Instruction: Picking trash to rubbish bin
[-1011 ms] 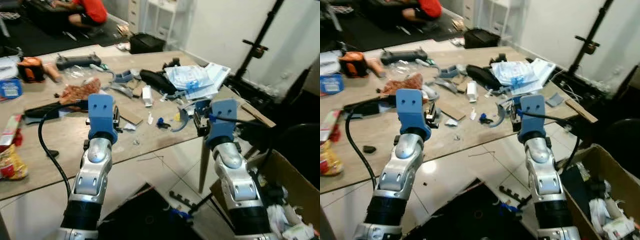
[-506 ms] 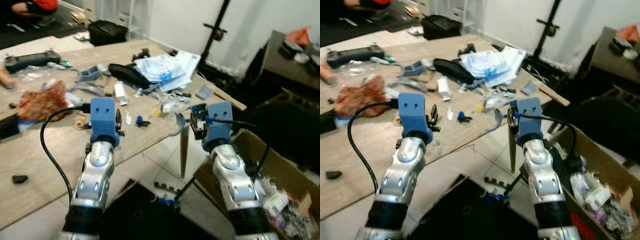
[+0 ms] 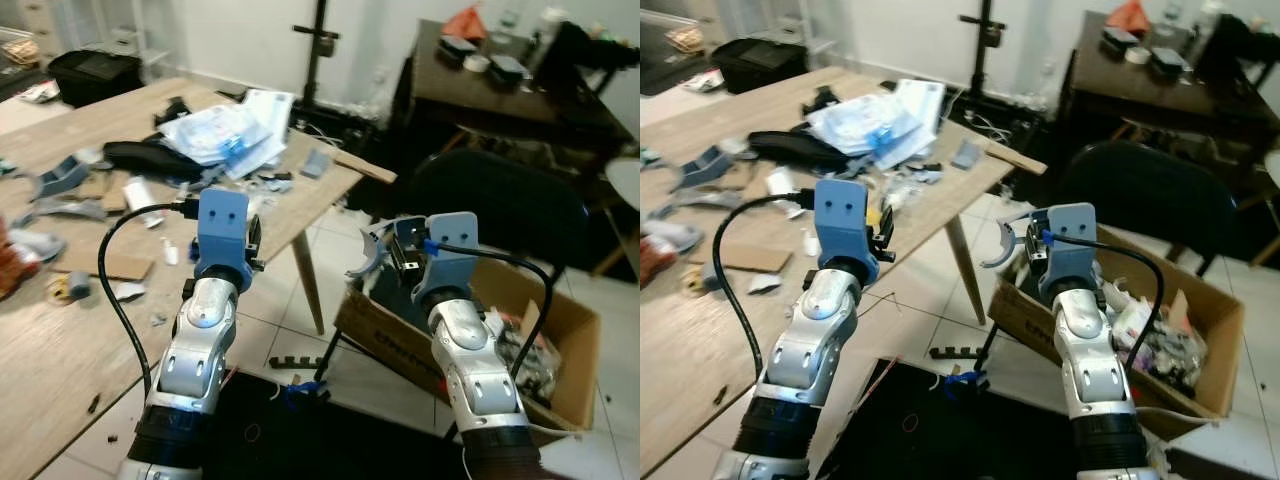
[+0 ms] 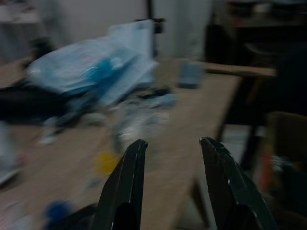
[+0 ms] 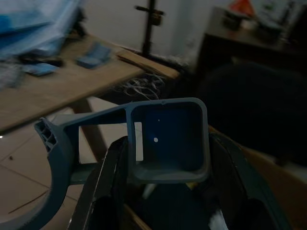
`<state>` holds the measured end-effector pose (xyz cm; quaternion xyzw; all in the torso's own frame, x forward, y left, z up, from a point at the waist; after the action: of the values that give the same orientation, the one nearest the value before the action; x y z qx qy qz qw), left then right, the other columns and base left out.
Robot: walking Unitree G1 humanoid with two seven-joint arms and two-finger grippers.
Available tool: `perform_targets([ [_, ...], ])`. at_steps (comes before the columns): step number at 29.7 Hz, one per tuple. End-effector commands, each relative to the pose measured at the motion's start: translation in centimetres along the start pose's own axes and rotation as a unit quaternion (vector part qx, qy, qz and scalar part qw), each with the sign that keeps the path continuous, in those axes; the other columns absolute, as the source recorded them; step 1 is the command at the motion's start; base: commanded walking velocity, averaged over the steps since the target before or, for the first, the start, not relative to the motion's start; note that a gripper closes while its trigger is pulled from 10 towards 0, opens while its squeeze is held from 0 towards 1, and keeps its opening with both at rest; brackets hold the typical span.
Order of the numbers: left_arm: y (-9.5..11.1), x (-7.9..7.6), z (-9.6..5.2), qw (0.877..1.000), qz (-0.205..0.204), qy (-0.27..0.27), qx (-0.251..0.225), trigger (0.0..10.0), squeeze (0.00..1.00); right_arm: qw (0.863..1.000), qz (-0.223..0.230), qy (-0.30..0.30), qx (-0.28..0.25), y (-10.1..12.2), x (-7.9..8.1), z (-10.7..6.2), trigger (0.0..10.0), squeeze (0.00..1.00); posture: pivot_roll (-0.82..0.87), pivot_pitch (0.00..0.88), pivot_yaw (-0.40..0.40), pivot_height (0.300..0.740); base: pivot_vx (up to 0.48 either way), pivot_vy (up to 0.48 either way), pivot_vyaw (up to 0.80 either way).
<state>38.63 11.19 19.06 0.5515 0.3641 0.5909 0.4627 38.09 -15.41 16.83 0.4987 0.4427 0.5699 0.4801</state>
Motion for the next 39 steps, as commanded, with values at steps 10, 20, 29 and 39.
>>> perform_targets([
  [10, 0.2, -1.1, 0.0, 0.999, 0.007, -0.036, 0.000, 10.0, 0.00, 1.000, 0.015, -0.020, 0.000, 0.0, -0.8, -0.4, 10.0, 0.00, 0.06, 0.078, -0.018, 0.740, 0.000, 0.000, -0.80],
  [20, -0.6, -1.5, -0.4, 0.999, 0.004, -0.051, 0.016, 10.0, 0.00, 1.000, 0.020, -0.023, 0.004, -0.2, -0.9, -0.5, 10.0, 0.00, 0.07, 0.075, -0.018, 0.740, 0.000, 0.000, -0.80],
  [29, -0.9, -1.9, -0.6, 0.998, 0.003, -0.062, 0.025, 10.0, 0.00, 0.999, 0.023, -0.032, -0.004, -0.1, -1.3, -0.8, 10.0, 0.00, 0.06, 0.080, -0.010, 0.740, 0.000, 0.000, -0.57],
  [39, -0.8, -1.7, -0.4, 0.998, 0.000, -0.061, 0.025, 10.0, 0.00, 0.999, 0.022, -0.041, 0.002, -0.3, -1.5, -0.7, 10.0, 0.00, 0.06, 0.085, -0.005, 0.740, 0.000, 0.000, 0.00],
])
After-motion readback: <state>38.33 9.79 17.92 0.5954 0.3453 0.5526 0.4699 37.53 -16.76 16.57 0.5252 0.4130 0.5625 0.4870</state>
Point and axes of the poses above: a point about 5 cm out from each wrist's last joint towards the gripper, its own z axis pointing out of the wrist towards the gripper, its own y axis along the axis of the wrist's last joint, x = y × z, the point moved 6 cm from there along z, pointing out of the wrist towards the gripper, and after that the axes turned 14 degrees about z, right-handed, at the moved point
